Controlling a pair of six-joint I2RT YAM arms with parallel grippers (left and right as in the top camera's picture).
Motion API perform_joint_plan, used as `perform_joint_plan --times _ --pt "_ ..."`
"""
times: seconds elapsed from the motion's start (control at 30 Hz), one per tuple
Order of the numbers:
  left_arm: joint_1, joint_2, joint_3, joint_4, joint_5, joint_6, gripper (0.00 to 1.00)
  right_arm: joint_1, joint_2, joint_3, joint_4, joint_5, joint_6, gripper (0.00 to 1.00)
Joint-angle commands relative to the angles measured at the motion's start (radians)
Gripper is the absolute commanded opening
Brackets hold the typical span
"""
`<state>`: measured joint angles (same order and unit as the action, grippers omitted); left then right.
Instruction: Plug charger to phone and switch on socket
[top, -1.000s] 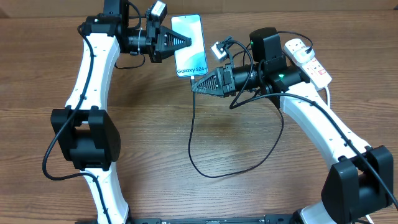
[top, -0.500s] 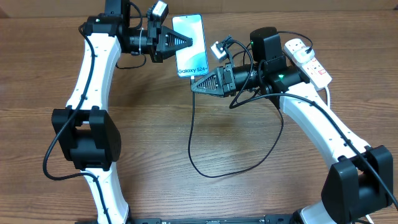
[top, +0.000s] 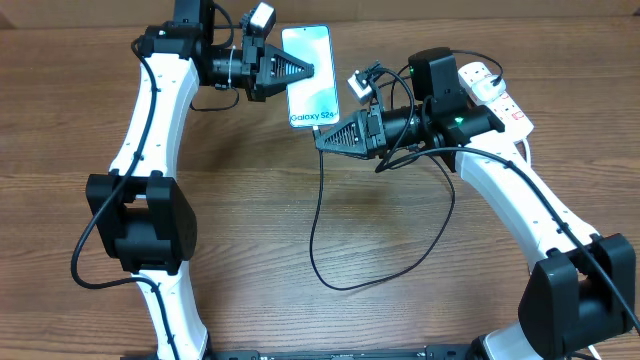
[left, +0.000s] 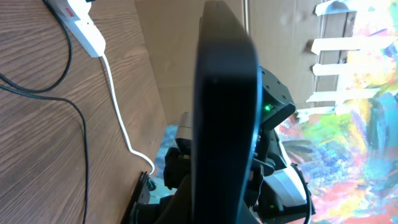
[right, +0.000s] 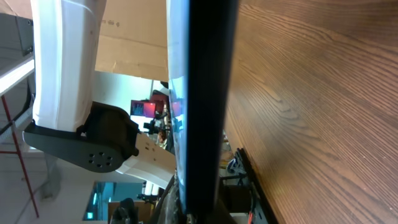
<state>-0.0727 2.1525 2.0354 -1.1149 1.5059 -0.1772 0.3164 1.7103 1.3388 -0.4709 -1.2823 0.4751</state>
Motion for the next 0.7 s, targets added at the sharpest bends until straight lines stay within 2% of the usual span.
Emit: perform_joint_plan --times 0.0,0.33,0.67 --pt "-0.004 -0.021 0.015 -0.006 0.076 -0.007 0.04 -0.013 0.003 0.003 -0.009 0.039 -0.05 0.04" --pt "-0.005 -0.021 0.015 -0.006 0.076 -0.029 0.04 -0.013 0.003 0.003 -0.002 0.051 -0.049 0.04" --pt "-0.008 -0.021 0.015 -0.007 0.076 -0.025 0.04 -0.013 0.003 0.003 0.111 0.051 0.056 0.04"
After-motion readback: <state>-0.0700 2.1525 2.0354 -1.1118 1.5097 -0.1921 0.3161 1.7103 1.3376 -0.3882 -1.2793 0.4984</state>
